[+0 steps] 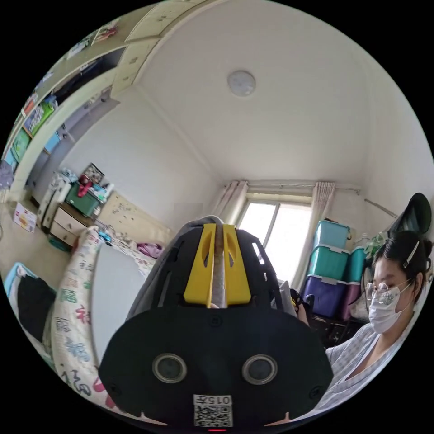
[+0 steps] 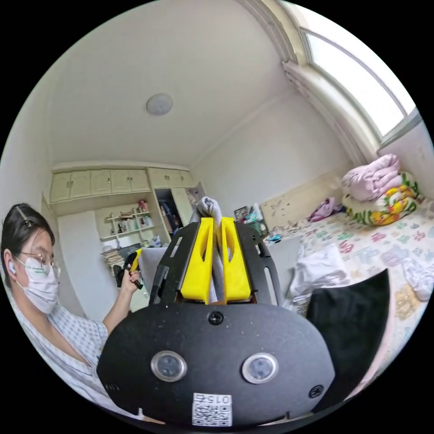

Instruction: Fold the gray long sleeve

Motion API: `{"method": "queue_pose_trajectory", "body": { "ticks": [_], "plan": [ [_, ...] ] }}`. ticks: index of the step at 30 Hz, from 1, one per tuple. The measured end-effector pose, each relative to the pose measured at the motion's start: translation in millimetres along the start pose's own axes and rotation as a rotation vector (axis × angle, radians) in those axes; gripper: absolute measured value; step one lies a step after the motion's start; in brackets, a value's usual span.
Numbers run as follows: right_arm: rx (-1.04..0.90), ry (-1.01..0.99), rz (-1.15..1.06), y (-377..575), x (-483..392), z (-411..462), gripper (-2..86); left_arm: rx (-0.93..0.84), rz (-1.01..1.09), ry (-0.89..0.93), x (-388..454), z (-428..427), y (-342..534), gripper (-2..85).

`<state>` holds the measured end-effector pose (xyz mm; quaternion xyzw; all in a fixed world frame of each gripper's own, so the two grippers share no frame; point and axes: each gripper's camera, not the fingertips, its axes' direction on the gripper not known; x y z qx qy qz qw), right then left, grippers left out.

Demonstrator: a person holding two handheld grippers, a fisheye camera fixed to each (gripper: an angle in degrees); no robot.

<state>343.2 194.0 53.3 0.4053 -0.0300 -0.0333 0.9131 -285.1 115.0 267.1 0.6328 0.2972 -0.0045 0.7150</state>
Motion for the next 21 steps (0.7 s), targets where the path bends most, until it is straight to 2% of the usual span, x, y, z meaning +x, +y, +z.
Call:
{"method": "queue_pose_trajectory", "body": {
  "ticks": [4, 7, 9, 11, 13, 15, 18, 20, 21],
  "plan": [
    [-0.104, -0.094, 0.061, 29.8, 40.2, 87.9, 2.7, 0.049, 0.008, -0.153, -28.2, -53.3, -7.8, 0.9],
    [-0.194, -0.064, 0.142, 64.2, 91.3, 163.1, 3.3, 0.046, -0.049, -0.259, -80.5, -53.1, 8.5, 1.1],
    [-0.252, 0.006, 0.192, 90.8, 128.0, 209.9, 3.9, 0.002, -0.034, -0.368, -113.2, -37.0, 26.7, 1.2],
    [-0.343, 0.182, 0.228, 134.2, 177.4, 269.8, 4.6, -0.108, -0.019, -0.528, -167.3, -2.5, 62.7, 1.5],
    [-0.403, 0.324, 0.282, 167.6, 208.1, 295.7, 4.1, -0.158, -0.119, -0.605, -207.6, 8.6, 93.1, 1.6],
    [-0.41, 0.353, 0.286, 196.6, 222.2, 301.6, 2.3, -0.107, -0.166, -0.563, -217.4, -2.5, 118.6, 2.3],
    [-0.324, 0.223, 0.231, 217.0, 220.5, 292.4, 0.6, -0.114, -0.208, -0.518, -200.9, -8.3, 146.8, 5.7],
    [-0.33, 0.071, 0.061, 207.8, 199.7, 302.1, 0.0, -0.31, -0.093, -0.386, -180.0, 33.3, 131.6, 6.4],
    [-0.349, 0.056, 0.014, 208.5, 193.3, 307.0, -0.1, -0.38, -0.05, -0.373, -172.5, 46.4, 129.6, 6.6]
  ]
}}
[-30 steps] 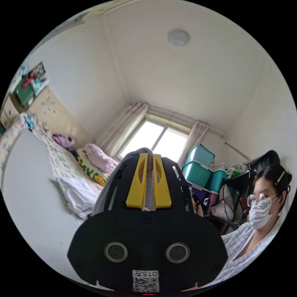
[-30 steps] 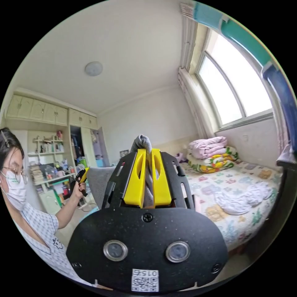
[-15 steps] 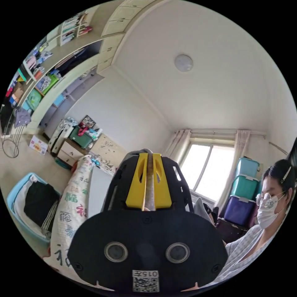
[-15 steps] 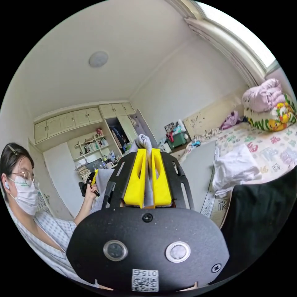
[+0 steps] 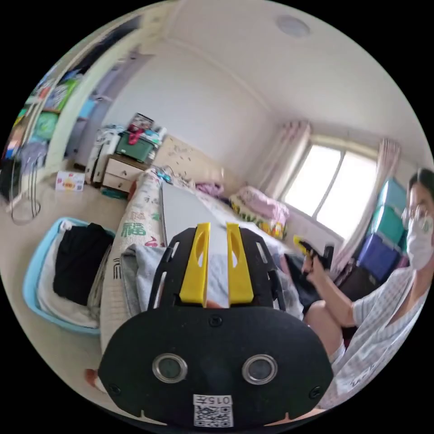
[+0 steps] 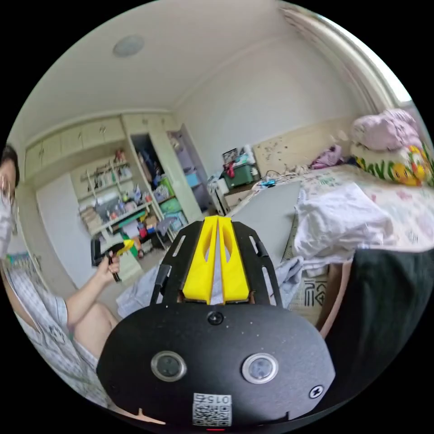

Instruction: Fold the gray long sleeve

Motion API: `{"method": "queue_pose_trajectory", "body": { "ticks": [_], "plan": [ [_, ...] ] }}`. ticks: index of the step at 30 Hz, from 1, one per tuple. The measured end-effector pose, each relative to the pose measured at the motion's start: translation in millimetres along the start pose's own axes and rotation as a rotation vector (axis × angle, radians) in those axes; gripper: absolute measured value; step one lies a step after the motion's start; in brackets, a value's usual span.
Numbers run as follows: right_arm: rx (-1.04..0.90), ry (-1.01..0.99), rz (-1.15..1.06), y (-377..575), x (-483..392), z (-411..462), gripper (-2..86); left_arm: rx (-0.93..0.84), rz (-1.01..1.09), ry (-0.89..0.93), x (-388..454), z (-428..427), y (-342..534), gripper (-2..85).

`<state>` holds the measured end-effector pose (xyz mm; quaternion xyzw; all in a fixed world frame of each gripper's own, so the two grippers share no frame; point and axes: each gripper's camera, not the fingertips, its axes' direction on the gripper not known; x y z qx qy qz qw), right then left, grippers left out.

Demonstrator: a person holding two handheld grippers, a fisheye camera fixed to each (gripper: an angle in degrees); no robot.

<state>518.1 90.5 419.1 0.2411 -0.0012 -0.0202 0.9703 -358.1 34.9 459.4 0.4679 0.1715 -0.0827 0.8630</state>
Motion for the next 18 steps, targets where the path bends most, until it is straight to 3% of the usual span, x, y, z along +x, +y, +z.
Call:
{"method": "queue_pose_trajectory", "body": {
  "ticks": [2, 6, 8, 12, 18],
  "plan": [
    [-0.131, 0.009, -0.125, 8.2, -20.6, 31.2, -0.3, -0.192, 0.16, -0.055, 46.9, 28.3, -2.5, 7.5],
    [-0.323, -0.084, -0.155, 32.1, -33.3, 85.1, -0.4, -0.334, 0.247, -0.085, 104.5, 56.7, 4.4, 7.5],
    [-0.419, -0.146, -0.168, 47.5, -41.5, 113.4, -0.4, -0.492, 0.294, -0.082, 137.0, 72.6, 18.7, 6.5],
    [-0.508, -0.09, -0.206, 76.2, -53.7, 150.3, -0.5, -0.539, 0.38, -0.231, 181.5, 85.1, 51.6, 3.2],
    [-0.703, 0.217, -0.295, 138.5, -64.8, 227.4, -0.5, -0.507, 0.388, -0.484, 199.5, 132.9, 130.8, 0.4]
  ]
}}
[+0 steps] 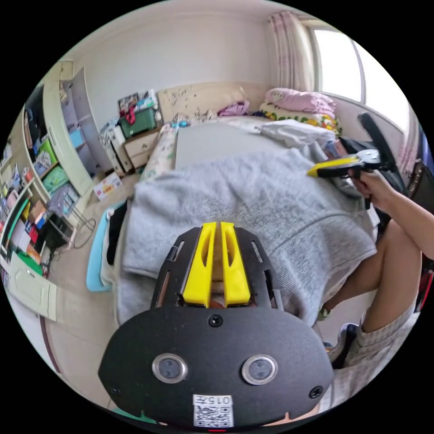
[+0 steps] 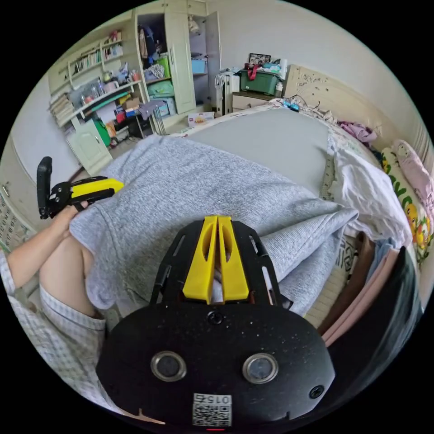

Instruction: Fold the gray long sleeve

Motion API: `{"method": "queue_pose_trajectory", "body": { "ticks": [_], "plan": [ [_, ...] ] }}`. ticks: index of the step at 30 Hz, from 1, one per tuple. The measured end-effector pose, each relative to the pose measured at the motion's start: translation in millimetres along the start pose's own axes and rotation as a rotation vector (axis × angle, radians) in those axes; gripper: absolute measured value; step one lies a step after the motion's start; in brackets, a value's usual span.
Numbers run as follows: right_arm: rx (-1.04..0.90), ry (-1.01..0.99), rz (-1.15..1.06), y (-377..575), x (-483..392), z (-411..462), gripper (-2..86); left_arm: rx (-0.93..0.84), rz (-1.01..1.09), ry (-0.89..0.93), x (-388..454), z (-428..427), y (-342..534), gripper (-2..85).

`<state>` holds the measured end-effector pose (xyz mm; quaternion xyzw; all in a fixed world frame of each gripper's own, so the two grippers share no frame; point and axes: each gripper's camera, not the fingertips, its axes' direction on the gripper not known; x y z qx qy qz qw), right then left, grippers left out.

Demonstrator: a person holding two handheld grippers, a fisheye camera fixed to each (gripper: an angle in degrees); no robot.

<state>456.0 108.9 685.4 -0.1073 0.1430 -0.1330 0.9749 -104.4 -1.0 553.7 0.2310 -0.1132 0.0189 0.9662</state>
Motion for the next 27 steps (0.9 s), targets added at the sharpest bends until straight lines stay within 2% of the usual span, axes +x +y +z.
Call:
{"method": "queue_pose_trajectory", "body": {
  "ticks": [4, 7, 9, 15, 20, 27],
  "plan": [
    [-0.013, 0.238, -0.073, -2.7, -39.0, 30.5, -0.5, 0.052, 0.022, -0.1, 34.8, 6.6, 12.0, 0.0],
    [-0.025, 0.417, -0.135, -2.9, -66.3, 54.6, -0.5, 0.046, -0.004, -0.051, 33.2, 9.0, 9.6, 0.0],
    [-0.033, 0.467, -0.152, -3.2, -72.9, 66.6, -0.6, 0.048, -0.023, -0.024, 31.8, 9.9, 9.5, 0.0],
    [-0.046, 0.429, -0.13, -6.5, -62.2, 85.3, -0.6, 0.062, -0.009, -0.056, 48.8, 9.9, 11.1, 0.0],
    [-0.05, 0.278, -0.064, -8.9, -31.8, 88.8, -0.6, 0.061, -0.023, -0.035, 50.0, 10.9, 11.5, 0.0],
    [-0.05, 0.2, -0.029, -6.8, -8.7, 96.2, -0.6, 0.066, -0.028, -0.033, 51.7, 10.8, 14.5, -0.1]
  ]
}}
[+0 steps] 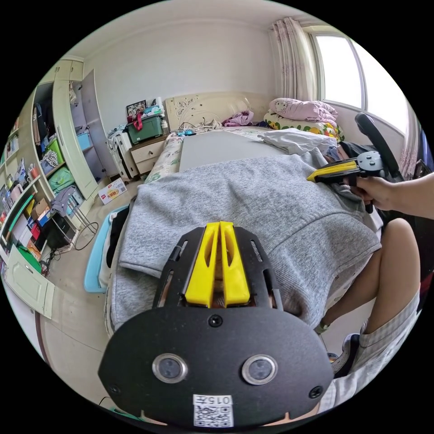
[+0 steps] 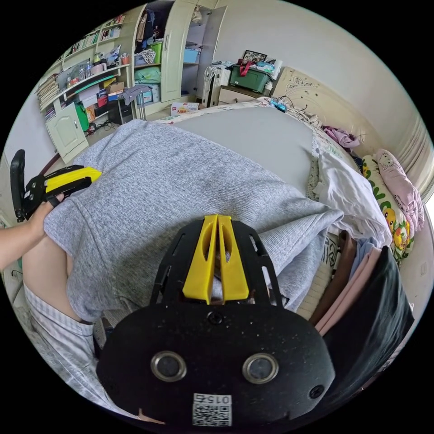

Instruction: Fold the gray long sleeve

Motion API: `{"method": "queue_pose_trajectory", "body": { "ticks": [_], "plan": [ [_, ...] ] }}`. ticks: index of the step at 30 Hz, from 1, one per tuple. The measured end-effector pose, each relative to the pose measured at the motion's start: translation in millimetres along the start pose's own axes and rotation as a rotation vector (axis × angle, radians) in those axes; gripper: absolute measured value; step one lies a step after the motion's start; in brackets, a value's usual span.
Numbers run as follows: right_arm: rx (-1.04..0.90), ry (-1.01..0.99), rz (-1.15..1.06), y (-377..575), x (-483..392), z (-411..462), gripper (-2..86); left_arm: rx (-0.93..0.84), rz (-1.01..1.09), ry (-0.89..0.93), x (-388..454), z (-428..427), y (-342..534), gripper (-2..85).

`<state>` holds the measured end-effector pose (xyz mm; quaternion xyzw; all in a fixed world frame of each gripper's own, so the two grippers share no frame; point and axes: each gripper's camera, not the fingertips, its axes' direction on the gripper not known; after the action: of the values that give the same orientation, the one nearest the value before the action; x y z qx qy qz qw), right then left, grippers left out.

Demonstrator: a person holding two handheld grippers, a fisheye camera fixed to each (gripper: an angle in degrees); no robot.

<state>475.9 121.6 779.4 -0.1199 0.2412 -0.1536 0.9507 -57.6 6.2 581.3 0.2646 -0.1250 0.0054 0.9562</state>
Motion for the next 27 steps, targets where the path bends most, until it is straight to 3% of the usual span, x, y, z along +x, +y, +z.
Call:
{"method": "queue_pose_trajectory", "body": {
  "ticks": [27],
  "plan": [
    [0.021, -0.017, 0.009, 21.3, 37.7, 12.6, -0.5, 0.017, -0.005, -0.008, -15.6, -7.4, 17.5, 0.0]
  ]
}}
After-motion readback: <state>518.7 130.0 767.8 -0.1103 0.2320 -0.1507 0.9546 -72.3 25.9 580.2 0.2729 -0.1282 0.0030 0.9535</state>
